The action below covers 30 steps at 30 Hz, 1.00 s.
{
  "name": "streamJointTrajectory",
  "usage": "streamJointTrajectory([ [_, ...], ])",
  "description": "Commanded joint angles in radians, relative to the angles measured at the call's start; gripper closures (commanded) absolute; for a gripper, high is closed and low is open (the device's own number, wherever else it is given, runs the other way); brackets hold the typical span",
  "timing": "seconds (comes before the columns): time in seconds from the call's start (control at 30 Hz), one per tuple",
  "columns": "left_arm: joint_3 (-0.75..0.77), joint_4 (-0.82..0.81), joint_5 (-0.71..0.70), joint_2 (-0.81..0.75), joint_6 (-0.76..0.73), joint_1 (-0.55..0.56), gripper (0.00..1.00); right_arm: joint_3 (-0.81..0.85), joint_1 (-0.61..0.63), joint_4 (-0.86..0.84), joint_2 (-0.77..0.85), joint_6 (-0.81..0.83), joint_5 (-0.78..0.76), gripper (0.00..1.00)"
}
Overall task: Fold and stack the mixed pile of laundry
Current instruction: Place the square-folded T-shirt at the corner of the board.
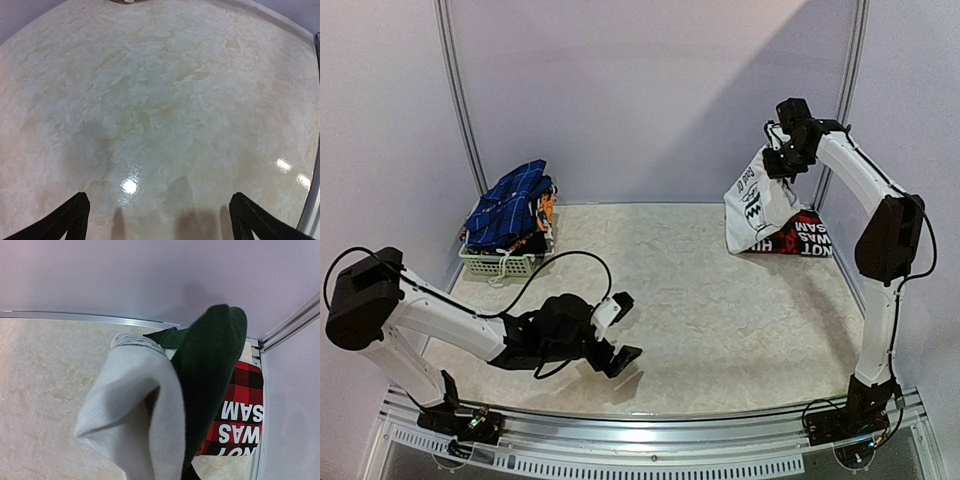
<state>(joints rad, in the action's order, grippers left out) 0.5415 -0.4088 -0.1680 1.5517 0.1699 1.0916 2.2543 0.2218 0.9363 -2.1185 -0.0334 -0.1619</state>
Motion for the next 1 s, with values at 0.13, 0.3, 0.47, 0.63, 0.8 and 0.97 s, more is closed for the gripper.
streamJointTrajectory([
  [0.13,-0.026,-0.029,0.013,0.008,0.005,-0.012,0.0,0.004,-0.083,-0.007,0.002,0.023,0.016,1.0],
  [0.3,-0.032,-0.036,0.013,0.008,0.002,-0.013,0.0,-0.022,-0.136,-0.033,-0.035,0.023,0.048,1.0],
  [0.47,-0.04,-0.049,0.015,0.013,-0.001,-0.013,0.0,-0.036,-0.179,-0.068,-0.09,0.075,0.07,1.0],
  [0.63,-0.034,-0.051,0.018,0.026,-0.007,-0.013,0.0,-0.039,-0.203,-0.109,-0.145,0.128,0.034,1.0],
  [0.8,-0.033,-0.053,0.02,0.033,-0.006,-0.013,0.0,-0.037,-0.213,-0.147,-0.188,0.187,-0.025,1.0],
  [0.97,-0.025,-0.056,0.023,0.052,-0.009,-0.015,0.0,-0.037,-0.214,-0.201,-0.22,0.227,-0.065,1.0],
])
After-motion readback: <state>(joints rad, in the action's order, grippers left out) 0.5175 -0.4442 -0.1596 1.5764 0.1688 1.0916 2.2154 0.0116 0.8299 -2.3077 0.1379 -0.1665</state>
